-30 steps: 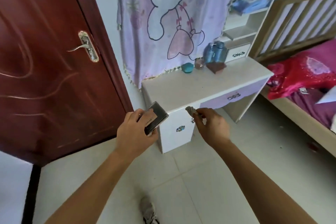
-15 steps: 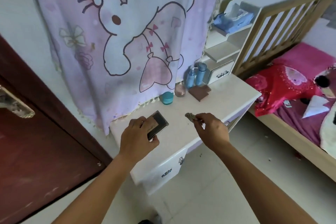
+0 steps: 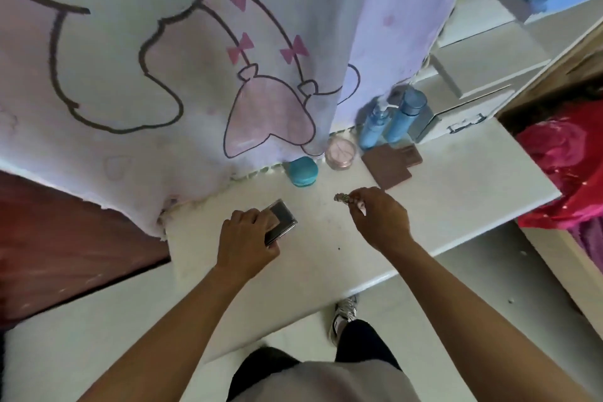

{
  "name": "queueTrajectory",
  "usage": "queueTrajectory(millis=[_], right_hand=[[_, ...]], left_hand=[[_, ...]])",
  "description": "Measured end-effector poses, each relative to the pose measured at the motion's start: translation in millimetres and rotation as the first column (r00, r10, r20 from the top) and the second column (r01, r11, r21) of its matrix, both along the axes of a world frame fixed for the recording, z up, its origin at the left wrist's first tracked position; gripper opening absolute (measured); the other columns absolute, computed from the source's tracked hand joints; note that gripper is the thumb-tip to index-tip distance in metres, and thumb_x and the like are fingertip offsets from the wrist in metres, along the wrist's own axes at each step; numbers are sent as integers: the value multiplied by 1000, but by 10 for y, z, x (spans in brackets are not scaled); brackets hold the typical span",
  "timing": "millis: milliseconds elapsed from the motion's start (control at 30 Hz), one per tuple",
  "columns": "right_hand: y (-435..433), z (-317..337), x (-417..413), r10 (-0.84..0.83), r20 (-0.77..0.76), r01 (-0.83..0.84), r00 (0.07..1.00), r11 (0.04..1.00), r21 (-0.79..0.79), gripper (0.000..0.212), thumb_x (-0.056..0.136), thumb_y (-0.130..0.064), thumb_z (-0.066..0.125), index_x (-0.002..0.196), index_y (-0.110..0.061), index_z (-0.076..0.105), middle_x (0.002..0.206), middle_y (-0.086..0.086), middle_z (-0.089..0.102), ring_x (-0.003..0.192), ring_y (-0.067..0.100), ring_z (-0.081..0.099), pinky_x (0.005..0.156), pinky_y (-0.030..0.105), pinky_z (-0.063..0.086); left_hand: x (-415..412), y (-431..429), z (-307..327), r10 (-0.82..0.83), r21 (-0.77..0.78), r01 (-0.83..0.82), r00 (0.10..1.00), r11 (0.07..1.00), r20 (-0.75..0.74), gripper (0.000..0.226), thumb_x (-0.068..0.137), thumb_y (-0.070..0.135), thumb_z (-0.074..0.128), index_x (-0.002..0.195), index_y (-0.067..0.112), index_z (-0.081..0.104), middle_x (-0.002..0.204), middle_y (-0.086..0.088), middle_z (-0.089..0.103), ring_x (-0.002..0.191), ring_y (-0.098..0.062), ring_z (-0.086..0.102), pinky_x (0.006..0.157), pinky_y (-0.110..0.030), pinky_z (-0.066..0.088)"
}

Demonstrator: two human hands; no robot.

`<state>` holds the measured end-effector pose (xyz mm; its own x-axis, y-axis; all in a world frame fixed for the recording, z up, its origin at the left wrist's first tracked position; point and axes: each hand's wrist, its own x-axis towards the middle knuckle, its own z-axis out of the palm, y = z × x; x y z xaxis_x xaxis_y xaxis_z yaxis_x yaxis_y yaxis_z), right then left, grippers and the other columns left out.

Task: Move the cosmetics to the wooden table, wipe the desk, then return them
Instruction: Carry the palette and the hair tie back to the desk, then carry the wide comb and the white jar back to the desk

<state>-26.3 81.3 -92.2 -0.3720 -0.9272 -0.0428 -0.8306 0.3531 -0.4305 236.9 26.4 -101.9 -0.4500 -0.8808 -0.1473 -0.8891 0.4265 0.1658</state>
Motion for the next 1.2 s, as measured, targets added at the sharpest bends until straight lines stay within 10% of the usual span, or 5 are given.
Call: queueTrajectory(millis=[167,367,600,833,1200], right_hand=[[-596,-285,-427,67,-129,-63,989,997,37,13,92,-23,62,102,-23,71,100,0,67,94,24,63,64,34,51],[-555,-767,-460,447,-94,-383,889,842,379,63,100,-44,45,152,-11,30,159,18,23,147,36,20,115,45,29],[-537,-896,-376,435,-67,-342,898,786,515,77,99,-59,27,156,-13,6,164,15,0,151,34,0,120,47,14],[-558,-594,-219,356,-42,-296,934,833,467,66,101,-48,39,155,-15,20,163,16,9,151,35,6,119,45,22],[-1106,364,559,629,-61,-627,775,777,46,37,102,-37,41,127,-17,60,135,5,58,119,26,56,93,38,49]], left_hand=[[-335,-212,-208,114,80,-122,989,989,97,45,66,39,70,107,23,64,98,-1,66,89,-27,56,69,-34,43],[-468,-339,-406,162,125,-182,974,975,159,46,65,30,73,107,15,62,97,-6,63,88,-32,54,68,-37,42],[-447,-600,-565,194,136,-214,970,967,148,42,77,15,68,117,16,56,121,-9,56,109,-32,49,84,-41,43],[-265,-629,-557,171,180,-198,973,964,156,58,96,25,46,151,20,28,161,-18,5,148,-35,5,116,-49,22],[513,-198,661,499,-132,-487,862,864,86,62,100,49,26,153,16,28,161,-19,12,147,-37,17,114,-59,19]])
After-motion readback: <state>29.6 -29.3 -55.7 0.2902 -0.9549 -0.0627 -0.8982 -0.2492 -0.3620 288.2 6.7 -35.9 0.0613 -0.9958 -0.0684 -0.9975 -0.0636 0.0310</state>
